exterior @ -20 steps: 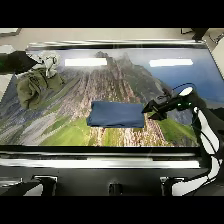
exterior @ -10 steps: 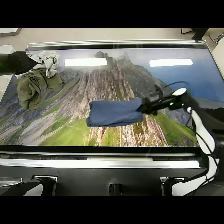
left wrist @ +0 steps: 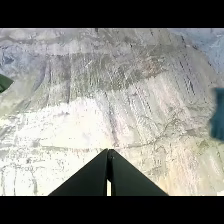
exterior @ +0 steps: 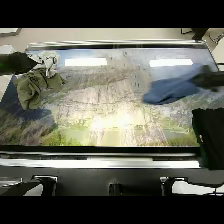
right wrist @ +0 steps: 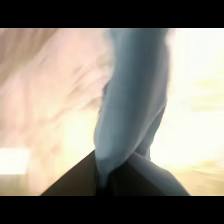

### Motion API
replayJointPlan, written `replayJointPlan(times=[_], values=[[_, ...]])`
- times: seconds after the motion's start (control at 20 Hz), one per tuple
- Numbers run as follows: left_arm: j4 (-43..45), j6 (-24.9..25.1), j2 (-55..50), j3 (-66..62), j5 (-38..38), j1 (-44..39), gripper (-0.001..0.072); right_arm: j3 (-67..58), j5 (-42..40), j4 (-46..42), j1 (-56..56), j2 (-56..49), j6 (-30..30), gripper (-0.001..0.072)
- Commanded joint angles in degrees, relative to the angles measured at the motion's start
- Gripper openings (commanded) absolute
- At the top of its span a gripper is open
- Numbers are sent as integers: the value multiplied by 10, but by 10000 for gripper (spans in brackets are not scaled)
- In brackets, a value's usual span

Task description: Fold the clothes and pants, and hang the long-sleeved shirts on hangers.

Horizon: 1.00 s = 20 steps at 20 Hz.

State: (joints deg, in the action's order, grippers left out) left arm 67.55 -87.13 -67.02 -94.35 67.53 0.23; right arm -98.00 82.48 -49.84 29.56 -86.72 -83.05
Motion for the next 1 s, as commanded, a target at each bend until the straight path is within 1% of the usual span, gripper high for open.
replayJointPlan(times=[0.0, 0.1, 0.2, 0.45, 0.6, 0.7, 0.8, 0.9, 0.95], values=[[0, 9, 0, 0, 0, 0, 22, -56, 34, -60, 117, 34, -74, 35], [0, 9, 0, 0, 0, 0, 22, -57, 32, -60, 179, 49, -115, 35], [0, 9, 0, 0, 0, 0, 22, -57, 51, -59, 229, 61, -145, 34], [0, 13, 0, 0, 0, 0, 22, -57, 122, -57, 316, 94, -153, 34], [0, 19, 0, 0, 0, 0, 22, -57, 132, -21, 339, 114, -153, 34], [0, 19, 0, 0, 0, 0, 22, -57, 158, -23, 339, 118, -153, 35], [0, 24, 0, 0, 0, 0, 22, -57, 192, -54, 339, 118, -156, 35], [0, 32, 0, 0, 0, 0, 22, -57, 235, -138, 339, 118, -159, 36], [0, 32, 0, 0, 0, 0, 22, -53, 235, -195, 339, 120, -170, 36]])
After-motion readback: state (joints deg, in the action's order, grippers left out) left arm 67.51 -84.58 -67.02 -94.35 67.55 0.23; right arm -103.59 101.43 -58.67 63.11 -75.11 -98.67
